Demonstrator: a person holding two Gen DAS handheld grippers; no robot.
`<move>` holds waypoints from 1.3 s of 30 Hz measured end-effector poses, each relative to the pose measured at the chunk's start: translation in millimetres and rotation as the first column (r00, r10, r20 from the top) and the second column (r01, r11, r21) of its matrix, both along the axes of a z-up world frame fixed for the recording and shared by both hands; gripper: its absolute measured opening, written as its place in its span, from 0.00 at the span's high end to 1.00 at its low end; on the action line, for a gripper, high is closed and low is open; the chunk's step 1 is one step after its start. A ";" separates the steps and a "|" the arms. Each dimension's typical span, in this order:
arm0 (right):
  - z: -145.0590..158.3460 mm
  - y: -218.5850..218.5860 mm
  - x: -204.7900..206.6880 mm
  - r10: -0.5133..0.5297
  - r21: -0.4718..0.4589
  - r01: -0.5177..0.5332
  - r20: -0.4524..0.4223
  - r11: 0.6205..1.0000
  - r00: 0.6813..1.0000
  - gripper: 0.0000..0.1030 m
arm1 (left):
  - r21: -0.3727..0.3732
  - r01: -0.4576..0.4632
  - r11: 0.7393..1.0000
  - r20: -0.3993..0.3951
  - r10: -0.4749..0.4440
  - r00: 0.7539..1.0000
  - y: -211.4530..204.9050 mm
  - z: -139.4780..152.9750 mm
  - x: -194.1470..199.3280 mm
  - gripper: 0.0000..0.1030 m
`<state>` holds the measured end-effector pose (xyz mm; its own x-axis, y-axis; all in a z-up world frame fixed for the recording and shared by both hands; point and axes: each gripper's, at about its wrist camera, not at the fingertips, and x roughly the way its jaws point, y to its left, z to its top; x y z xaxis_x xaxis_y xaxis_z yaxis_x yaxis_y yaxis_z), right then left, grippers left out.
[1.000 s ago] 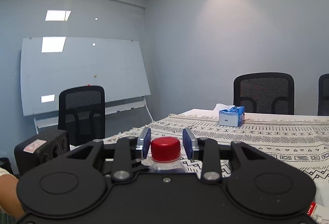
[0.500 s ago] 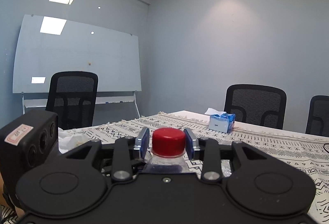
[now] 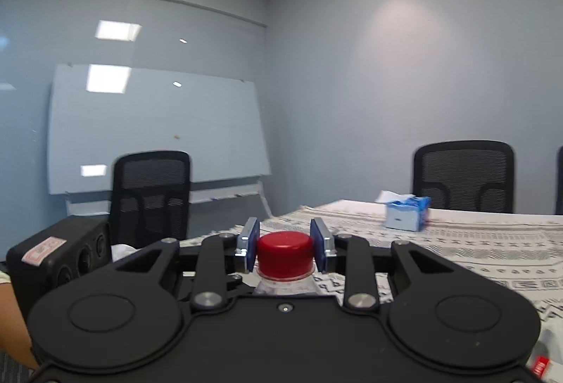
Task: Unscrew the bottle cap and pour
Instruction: 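Lift the bottle with the left gripper while the right gripper twists the red cap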
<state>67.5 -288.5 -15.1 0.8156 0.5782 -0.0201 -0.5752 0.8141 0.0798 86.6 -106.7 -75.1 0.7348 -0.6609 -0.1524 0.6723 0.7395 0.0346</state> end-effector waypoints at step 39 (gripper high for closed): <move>-2.1 34.7 -26.4 -0.242 -0.092 0.246 0.055 0.965 0.969 0.69 | 0.001 0.018 1.000 0.005 -0.018 1.000 3.1 -5.6 3.0 0.43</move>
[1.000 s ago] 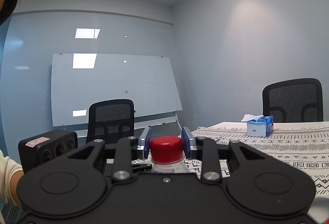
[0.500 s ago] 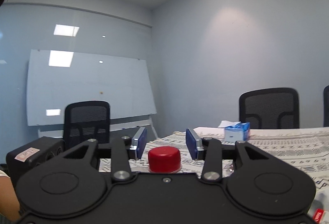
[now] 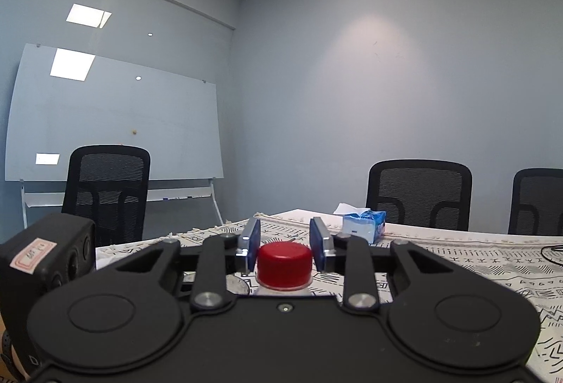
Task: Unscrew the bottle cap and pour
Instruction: 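Lift the bottle with the left gripper while the right gripper twists the red cap, then open the right gripper, rotate back, and regrip the red cap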
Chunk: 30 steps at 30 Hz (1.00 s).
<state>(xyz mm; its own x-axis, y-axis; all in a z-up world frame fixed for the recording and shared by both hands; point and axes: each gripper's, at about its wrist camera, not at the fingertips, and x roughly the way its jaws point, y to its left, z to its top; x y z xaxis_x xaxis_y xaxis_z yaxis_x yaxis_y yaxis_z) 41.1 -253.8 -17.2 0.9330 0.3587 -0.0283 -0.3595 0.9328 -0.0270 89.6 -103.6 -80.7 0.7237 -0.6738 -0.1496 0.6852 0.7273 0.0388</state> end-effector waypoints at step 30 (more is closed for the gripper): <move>9.2 -16.2 11.3 0.221 -0.063 -0.222 -0.019 0.973 0.975 0.68 | -0.001 0.008 1.000 -0.005 -0.008 1.000 3.3 1.7 1.3 0.43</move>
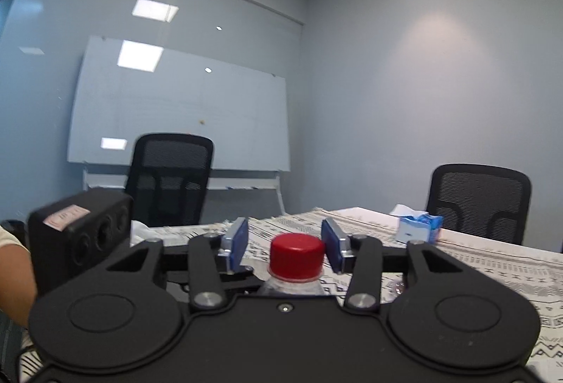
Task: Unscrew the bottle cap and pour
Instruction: 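Open the right gripper, rotate back, and regrip the red cap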
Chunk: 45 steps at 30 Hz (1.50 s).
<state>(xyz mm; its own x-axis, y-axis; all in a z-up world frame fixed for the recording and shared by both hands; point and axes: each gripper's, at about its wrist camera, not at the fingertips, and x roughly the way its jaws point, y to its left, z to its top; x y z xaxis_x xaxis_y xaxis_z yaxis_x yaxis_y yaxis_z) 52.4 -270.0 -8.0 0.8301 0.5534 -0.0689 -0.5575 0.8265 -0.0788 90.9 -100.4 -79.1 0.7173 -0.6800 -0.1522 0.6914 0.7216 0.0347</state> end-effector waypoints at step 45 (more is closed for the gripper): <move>-5.1 -33.6 17.1 0.103 0.085 -0.099 -0.042 0.991 0.994 0.62 | 0.001 0.011 1.000 0.024 -0.011 1.000 -5.1 0.4 -4.3 0.43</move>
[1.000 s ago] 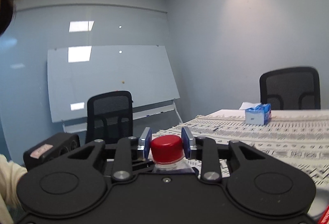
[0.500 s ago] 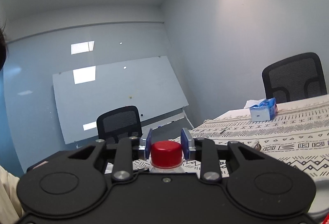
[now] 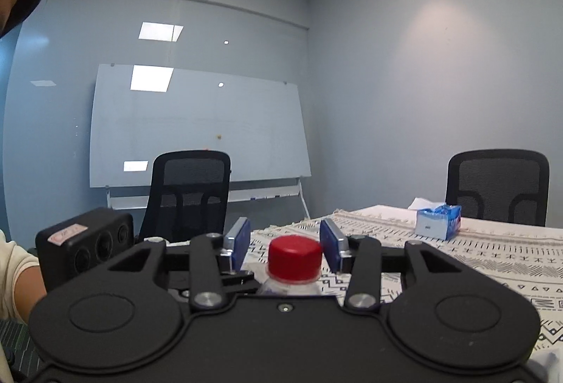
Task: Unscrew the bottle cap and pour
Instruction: 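Open the right gripper, rotate back, and regrip the red cap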
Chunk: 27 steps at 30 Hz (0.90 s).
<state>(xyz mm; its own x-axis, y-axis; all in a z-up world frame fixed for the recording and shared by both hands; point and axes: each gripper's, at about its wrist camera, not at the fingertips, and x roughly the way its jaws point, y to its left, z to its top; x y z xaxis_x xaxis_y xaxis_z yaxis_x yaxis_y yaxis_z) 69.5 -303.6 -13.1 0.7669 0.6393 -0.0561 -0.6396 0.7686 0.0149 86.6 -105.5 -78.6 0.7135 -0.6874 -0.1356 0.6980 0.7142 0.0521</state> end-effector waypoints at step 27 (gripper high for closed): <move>4.5 -32.4 23.6 0.337 -0.069 -0.337 -0.010 0.939 0.941 0.68 | -0.025 0.015 1.000 -0.005 -0.015 1.000 0.4 -3.4 5.9 0.44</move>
